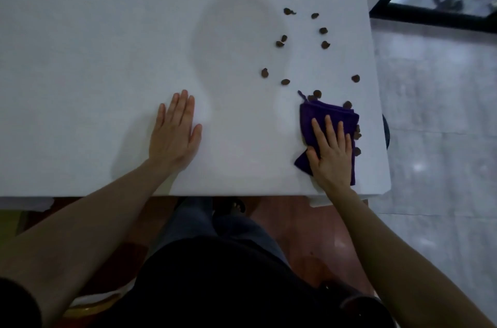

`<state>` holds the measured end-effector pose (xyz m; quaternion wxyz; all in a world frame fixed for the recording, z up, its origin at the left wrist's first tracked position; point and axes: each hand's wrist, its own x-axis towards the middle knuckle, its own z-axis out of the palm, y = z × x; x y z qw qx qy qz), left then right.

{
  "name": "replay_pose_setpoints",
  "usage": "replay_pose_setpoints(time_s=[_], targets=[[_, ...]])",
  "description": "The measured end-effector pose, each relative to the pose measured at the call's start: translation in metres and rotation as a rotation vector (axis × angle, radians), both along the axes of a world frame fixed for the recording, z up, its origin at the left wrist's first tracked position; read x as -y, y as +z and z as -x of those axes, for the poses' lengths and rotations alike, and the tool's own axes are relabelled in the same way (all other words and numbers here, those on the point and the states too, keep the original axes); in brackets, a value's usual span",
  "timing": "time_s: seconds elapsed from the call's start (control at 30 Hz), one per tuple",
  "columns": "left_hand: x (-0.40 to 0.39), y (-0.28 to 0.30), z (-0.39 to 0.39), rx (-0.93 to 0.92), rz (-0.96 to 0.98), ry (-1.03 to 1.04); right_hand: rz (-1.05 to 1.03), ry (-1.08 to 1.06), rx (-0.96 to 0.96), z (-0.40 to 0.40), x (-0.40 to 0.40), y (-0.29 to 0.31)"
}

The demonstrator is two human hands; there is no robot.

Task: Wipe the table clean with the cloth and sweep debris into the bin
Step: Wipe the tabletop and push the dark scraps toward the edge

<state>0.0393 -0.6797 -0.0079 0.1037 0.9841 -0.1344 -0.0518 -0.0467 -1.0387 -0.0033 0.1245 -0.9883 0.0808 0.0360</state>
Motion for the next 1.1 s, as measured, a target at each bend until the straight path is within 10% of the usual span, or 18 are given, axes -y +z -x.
replay_pose_setpoints(time_s=[0.57, 1.1], targets=[[-0.031, 0.001, -0.119, -0.002, -0.017, -0.033, 0.013, 0.601, -0.008, -0.081, -0.152, -0.006], [-0.017, 0.001, -0.146, -0.019, -0.032, -0.137, 0.023, 0.083, -0.002, -0.221, -0.130, 0.000]])
